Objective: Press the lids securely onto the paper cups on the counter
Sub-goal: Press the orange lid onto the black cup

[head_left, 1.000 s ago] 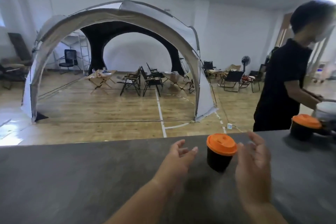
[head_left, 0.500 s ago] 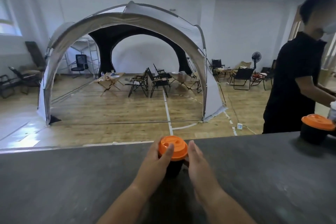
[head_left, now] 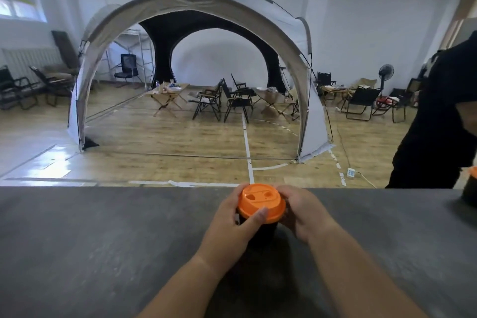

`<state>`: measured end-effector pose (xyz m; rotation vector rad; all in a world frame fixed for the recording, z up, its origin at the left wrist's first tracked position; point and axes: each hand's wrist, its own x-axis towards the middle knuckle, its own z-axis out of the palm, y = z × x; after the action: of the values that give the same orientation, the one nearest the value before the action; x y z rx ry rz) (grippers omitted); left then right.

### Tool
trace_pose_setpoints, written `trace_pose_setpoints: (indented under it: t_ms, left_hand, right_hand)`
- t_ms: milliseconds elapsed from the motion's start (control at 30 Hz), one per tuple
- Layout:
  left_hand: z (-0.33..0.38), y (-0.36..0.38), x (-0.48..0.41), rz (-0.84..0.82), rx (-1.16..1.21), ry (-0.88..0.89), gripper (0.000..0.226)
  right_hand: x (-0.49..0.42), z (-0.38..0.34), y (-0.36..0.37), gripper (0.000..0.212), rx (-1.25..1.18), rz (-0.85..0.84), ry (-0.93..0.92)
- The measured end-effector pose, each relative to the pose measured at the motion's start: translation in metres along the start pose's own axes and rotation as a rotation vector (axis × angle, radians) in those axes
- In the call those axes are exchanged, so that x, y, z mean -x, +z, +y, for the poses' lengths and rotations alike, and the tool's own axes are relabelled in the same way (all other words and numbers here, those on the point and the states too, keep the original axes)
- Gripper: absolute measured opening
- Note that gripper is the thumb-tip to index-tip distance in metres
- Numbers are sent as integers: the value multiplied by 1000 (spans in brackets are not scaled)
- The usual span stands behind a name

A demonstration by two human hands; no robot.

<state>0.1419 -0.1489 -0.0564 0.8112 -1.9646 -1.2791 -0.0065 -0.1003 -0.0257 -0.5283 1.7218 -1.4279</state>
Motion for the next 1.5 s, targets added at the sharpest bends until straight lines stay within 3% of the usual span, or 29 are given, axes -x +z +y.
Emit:
trace_pose_setpoints:
  t_ms: [300,467,867,1067,1200,1300,1400,1500]
  left_hand:
    - [1,3,2,-13,20,2,67]
    - [0,4,1,-19,21,-6,62]
    - [4,4,3,-28,95,-9,62]
    - [-3,5,2,-52,124,-10,62]
    - [-4,8,5,-25,82,11,58]
    - [-3,7,6,9,144,0,45]
    - [-5,6,5,52,141,-12,37]
    - [-6,5,4,99,156,-33,51]
  right_hand:
    - [17,22,-8,29,-55,19,-163]
    - [32,28,-1,27,-29,23,-231]
    - [47,47,16,64,87,-53,-335]
    - [39,45,4,63,4,-109,-308]
    - [38,42,3,84,5,-128,-333]
    - [37,41,3,87,50,-110,-363]
    - [36,38,3,72,65,-94,-349]
    - [37,38,2,54,48,-81,-313]
